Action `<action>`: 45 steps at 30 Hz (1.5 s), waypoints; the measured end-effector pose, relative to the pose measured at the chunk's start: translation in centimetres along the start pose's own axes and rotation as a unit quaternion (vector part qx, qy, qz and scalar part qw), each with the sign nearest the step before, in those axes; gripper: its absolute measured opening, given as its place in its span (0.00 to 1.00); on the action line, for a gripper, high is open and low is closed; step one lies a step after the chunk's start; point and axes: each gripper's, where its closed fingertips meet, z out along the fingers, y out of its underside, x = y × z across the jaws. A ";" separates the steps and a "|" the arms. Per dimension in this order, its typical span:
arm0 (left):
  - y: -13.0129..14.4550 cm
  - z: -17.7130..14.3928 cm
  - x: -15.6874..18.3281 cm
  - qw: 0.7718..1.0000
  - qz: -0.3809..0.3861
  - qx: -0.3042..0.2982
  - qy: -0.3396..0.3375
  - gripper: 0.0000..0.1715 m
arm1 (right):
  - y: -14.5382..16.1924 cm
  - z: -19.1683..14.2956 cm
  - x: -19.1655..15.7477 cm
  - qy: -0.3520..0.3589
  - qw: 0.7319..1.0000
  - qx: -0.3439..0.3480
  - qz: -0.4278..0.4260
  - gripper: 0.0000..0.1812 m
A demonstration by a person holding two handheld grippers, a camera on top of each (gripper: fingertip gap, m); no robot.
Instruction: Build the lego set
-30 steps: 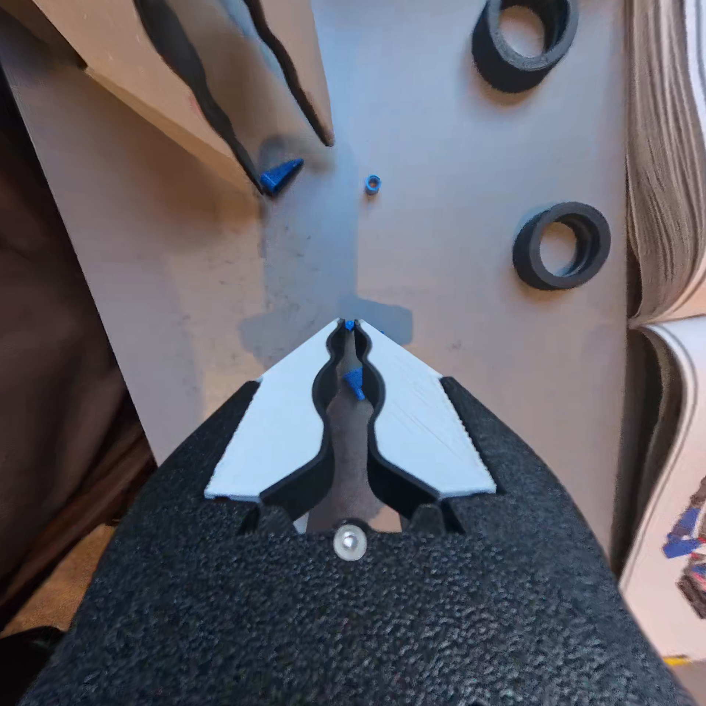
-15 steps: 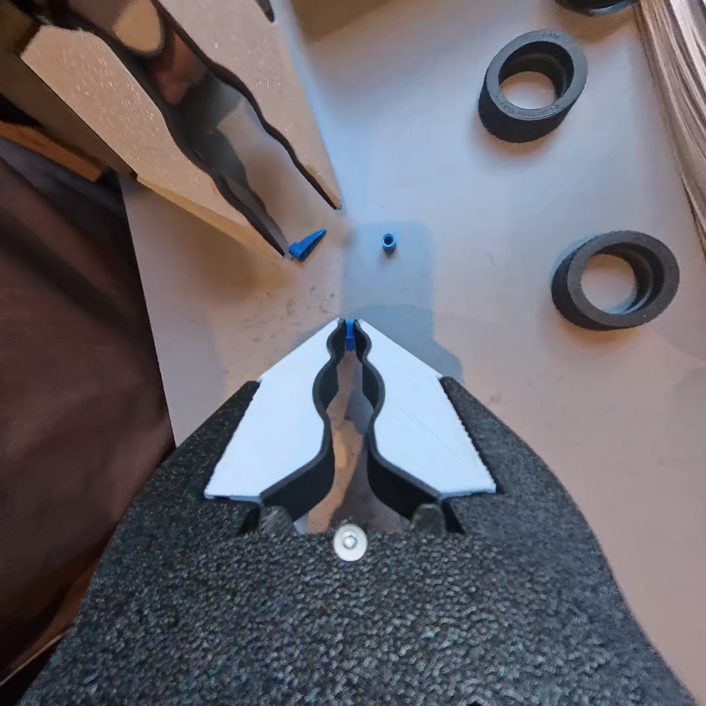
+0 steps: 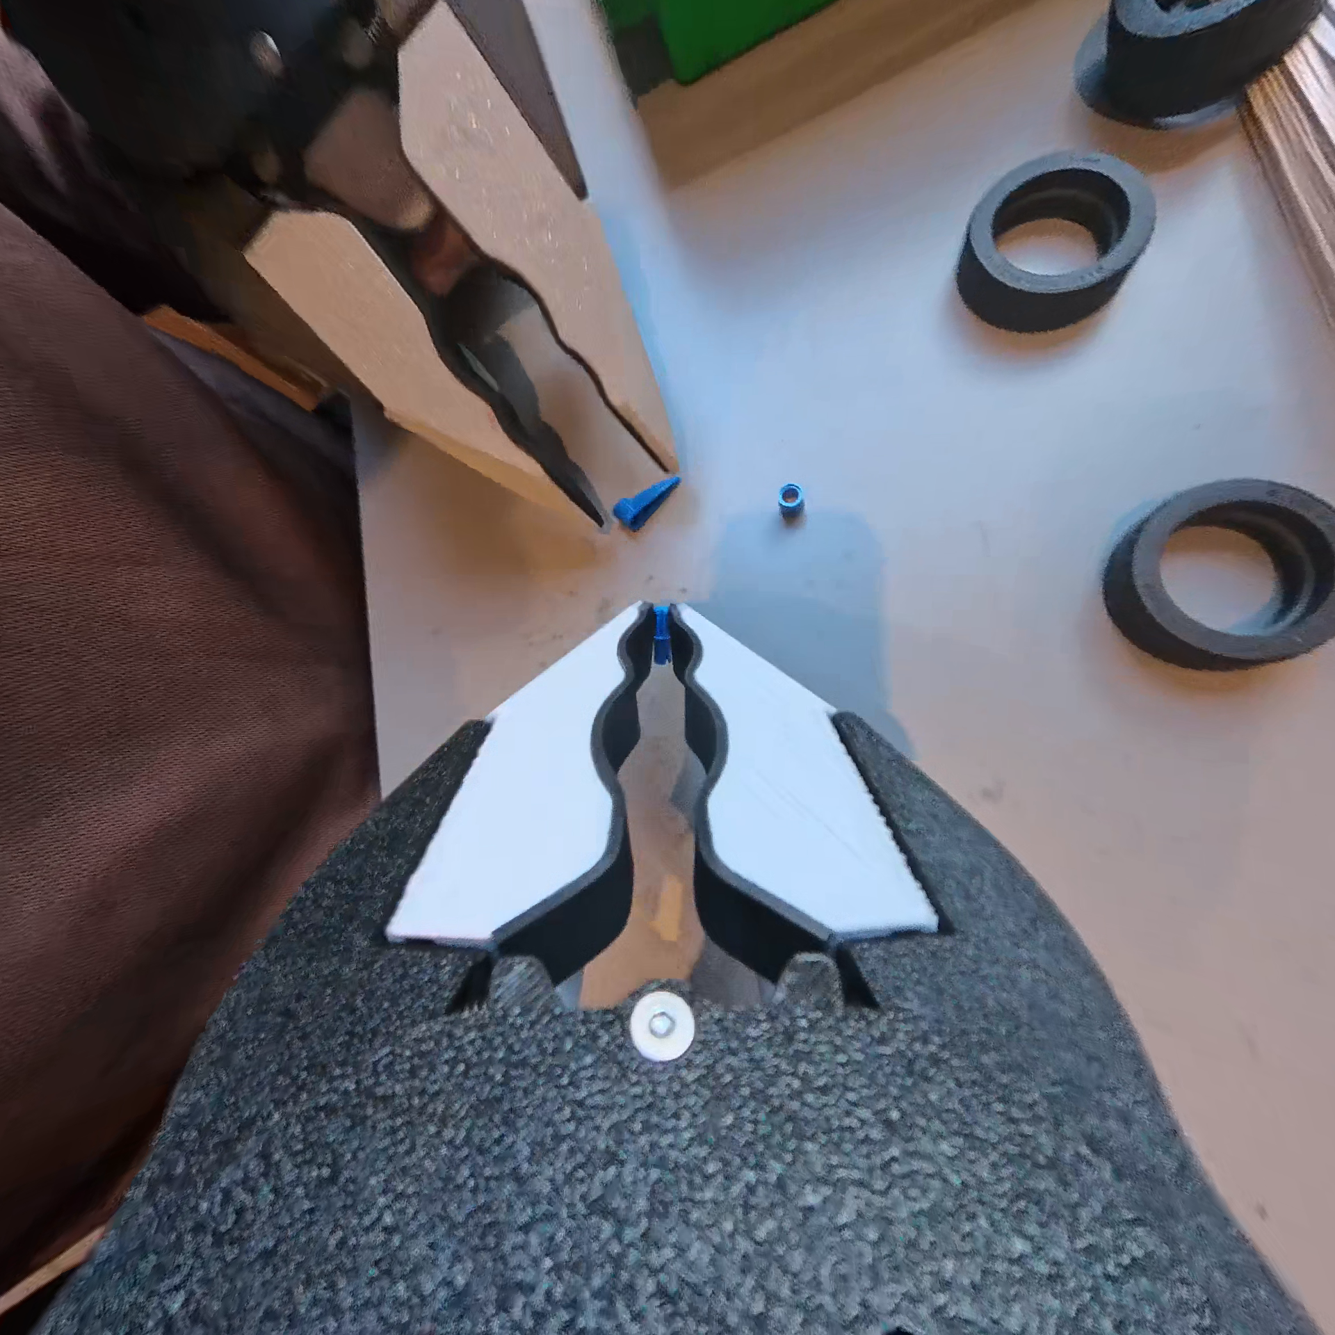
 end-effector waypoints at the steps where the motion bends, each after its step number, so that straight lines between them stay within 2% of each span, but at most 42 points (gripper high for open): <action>1: -0.3 0.1 0.2 1.000 0.015 0.005 -0.005 0.11 | -0.2 0.0 -0.2 -0.013 1.000 0.007 0.008 0.02; 5: -1.5 0.3 1.0 0.997 0.074 0.028 -0.025 0.04 | -1.0 -0.2 -1.2 -0.074 0.995 0.044 0.050 0.02; 9: -2.7 0.1 1.0 0.993 0.094 0.055 -0.051 0.08 | -1.6 -0.6 -1.4 -0.131 0.981 0.076 0.123 0.02; 13: -4.3 -0.3 0.1 0.992 0.041 0.092 -0.070 0.14 | -3.9 -2.3 -1.5 -0.235 0.928 0.159 0.242 0.02; 15: -5.4 -1.0 -0.3 0.989 0.026 0.123 -0.078 0.15 | -4.5 -3.0 -1.2 -0.264 0.903 0.186 0.285 0.02; 18: -6.2 -1.4 -0.8 0.986 0.020 0.141 -0.088 0.15 | -5.0 -3.4 -1.1 -0.280 0.886 0.208 0.307 0.02; 28: -6.8 -1.5 -1.1 0.979 0.047 0.155 -0.121 0.09 | -5.8 -3.3 -1.8 -0.296 0.870 0.224 0.325 0.02; 36: -5.9 -0.8 -1.5 0.979 0.038 0.142 -0.140 0.08 | -5.1 -2.9 -1.3 -0.269 0.879 0.218 0.327 0.06; 39: -5.8 -1.0 -2.0 0.978 0.031 0.145 -0.146 0.08 | -4.5 -2.6 -0.8 -0.243 0.891 0.207 0.322 0.06; 45: -5.7 -0.8 -1.9 0.979 0.033 0.141 -0.143 0.08 | -4.6 -2.5 -1.0 -0.245 0.894 0.207 0.312 0.07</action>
